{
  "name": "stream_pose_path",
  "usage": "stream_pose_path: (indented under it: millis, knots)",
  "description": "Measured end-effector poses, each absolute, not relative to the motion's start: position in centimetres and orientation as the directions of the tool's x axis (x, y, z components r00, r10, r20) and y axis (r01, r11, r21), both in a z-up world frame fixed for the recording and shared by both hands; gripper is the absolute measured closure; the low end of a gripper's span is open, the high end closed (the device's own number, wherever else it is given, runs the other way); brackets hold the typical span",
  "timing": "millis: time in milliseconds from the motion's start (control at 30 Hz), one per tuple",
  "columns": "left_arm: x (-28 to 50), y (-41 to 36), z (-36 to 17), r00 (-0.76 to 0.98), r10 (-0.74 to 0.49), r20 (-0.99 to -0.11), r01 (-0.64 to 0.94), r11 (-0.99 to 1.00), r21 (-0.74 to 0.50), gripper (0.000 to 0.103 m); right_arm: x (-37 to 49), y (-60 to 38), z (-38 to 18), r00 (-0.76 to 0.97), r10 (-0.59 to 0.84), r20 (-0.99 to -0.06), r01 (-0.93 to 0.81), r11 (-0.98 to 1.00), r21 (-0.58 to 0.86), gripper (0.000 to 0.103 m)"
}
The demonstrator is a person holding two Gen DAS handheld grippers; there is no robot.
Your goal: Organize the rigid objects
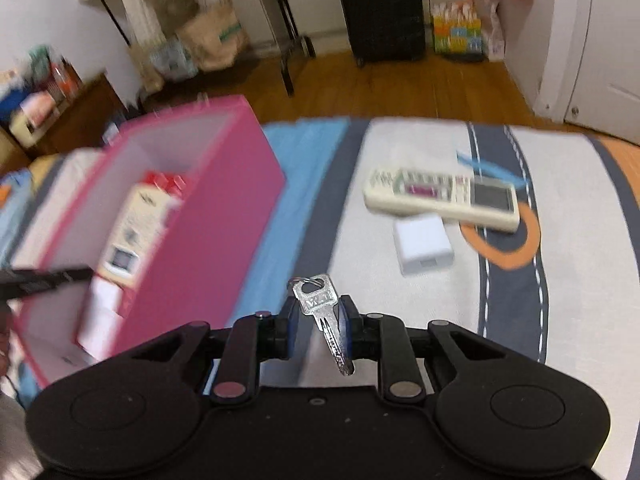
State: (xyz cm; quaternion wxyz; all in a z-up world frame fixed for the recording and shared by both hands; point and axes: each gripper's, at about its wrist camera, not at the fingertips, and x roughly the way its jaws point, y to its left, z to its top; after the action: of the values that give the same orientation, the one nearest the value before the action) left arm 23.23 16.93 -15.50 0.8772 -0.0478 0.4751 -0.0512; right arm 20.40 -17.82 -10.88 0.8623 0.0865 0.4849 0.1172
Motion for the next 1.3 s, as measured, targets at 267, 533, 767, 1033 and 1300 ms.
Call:
stream_pose_path:
  millis: [267, 533, 767, 1033, 1300]
  knots:
    - [23.2, 17.0, -15.5, 0.543, -0.137, -0.829, 0.042, 0.990, -0.136, 0.098, 18.1, -16.4, -5.2, 0.624, 0.450, -0.639, -0.225, 0.886, 0.405, 0.078]
    - [23.3, 17.0, -15.5, 0.543, -0.139, -0.828, 0.041, 0.989, -0.139, 0.098, 17.8, -11.7, -6.6, 0.517, 0.571, -0.638, -0.356, 0.821, 0.447, 0.078]
    - [23.3, 17.1, -15.5, 0.542, -0.142, -0.829, 0.040, 0.989, -0.144, 0.098, 18.4, -11.4, -7.6, 0.486, 0.534, -0.692, -0.328, 0.845, 0.422, 0.071]
    - [23.3, 17.2, -15.4, 0.534, -0.150, -0.832, 0.037, 0.987, -0.155, 0.098, 18.7, -19.2, -8.5, 0.455, 0.293, -0.841, 0.054, 0.933, 0.355, 0.066]
    - [23.4, 17.3, -15.5, 0.531, -0.154, -0.833, 0.033, 0.986, -0.161, 0.098, 17.2, -26.5, -14.9, 0.255, 0.345, -0.903, 0.468, 0.774, 0.428, 0.057]
